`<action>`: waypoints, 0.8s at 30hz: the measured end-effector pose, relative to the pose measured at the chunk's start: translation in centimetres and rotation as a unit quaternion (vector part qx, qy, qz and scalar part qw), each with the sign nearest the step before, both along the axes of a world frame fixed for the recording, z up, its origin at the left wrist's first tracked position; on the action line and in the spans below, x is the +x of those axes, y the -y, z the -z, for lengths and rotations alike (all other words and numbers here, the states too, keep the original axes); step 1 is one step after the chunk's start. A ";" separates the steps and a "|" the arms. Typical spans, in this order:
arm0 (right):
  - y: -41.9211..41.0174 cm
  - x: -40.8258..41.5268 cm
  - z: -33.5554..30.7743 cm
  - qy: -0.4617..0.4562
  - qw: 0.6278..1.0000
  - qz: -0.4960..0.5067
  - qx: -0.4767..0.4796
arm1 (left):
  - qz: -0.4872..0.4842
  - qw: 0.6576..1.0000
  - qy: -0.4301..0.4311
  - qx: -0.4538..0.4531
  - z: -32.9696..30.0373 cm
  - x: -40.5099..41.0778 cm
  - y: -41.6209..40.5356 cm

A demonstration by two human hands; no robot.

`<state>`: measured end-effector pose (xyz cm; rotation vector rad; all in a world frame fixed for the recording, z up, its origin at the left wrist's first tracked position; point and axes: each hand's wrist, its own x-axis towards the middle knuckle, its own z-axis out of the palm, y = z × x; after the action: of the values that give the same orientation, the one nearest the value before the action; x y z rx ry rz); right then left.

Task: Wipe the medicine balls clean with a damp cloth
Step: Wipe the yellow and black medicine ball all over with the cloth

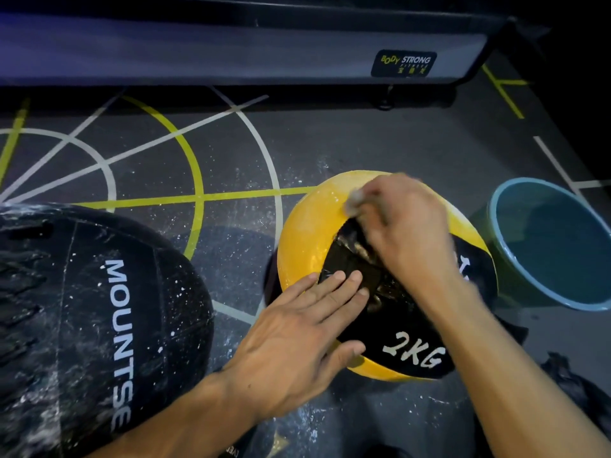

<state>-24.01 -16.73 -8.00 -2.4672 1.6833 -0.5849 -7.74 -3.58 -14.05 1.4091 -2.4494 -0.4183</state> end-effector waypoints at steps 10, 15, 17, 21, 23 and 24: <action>-3.6 1.7 0.6 0.082 0.991 -0.103 0.039 | -0.008 0.993 -0.070 -0.094 -1.1 2.0 2.0; -3.1 -1.0 -0.8 0.195 0.979 -0.026 0.047 | -0.019 0.988 -0.096 -0.121 -0.1 1.5 2.9; -2.5 -4.2 -1.5 0.235 0.969 0.077 0.011 | -0.018 0.988 -0.105 -0.116 0.1 1.8 3.4; -2.9 -7.8 -1.0 0.119 0.963 0.239 -0.039 | -0.003 0.987 -0.114 -0.112 0.0 1.9 4.3; -4.2 -7.1 0.3 0.111 0.972 0.208 -0.003 | -0.014 0.986 -0.140 -0.088 0.0 1.7 4.5; -4.7 -6.7 0.7 0.105 0.974 0.198 0.009 | -0.022 0.985 -0.156 -0.073 0.1 1.6 4.4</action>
<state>-30.74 -12.06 -8.68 -1.9771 2.0865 -0.8299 -6.13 -7.98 -14.15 1.2311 -2.1474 -0.4072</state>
